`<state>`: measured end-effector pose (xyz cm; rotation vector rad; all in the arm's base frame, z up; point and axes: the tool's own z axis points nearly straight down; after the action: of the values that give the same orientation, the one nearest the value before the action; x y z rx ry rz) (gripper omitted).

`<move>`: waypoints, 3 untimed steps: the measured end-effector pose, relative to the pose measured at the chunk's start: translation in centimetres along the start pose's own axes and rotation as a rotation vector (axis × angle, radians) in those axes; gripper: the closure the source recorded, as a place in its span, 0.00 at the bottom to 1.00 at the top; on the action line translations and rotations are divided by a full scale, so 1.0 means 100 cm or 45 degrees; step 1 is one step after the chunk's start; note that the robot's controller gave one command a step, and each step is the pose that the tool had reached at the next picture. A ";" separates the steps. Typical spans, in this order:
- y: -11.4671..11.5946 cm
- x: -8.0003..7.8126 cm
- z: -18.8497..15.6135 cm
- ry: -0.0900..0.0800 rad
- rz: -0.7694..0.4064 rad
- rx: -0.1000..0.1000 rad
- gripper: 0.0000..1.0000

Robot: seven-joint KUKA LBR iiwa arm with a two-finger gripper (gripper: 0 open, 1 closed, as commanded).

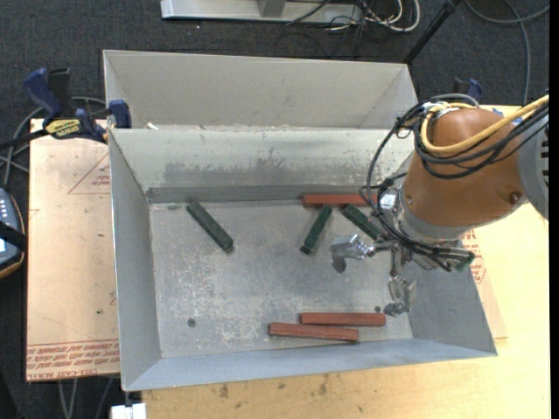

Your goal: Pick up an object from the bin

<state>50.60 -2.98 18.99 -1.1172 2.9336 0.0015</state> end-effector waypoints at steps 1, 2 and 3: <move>0.015 0.013 0.106 -0.003 -0.109 0.001 0.00; -0.051 0.005 0.021 -0.008 0.098 0.011 0.00; -0.005 0.013 0.123 0.003 -0.147 -0.006 0.00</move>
Offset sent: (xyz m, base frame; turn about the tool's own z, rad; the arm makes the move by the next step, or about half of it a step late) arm -0.0208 0.0019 -0.1027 -0.0856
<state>49.99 -4.18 6.71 -1.2863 2.8680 0.0065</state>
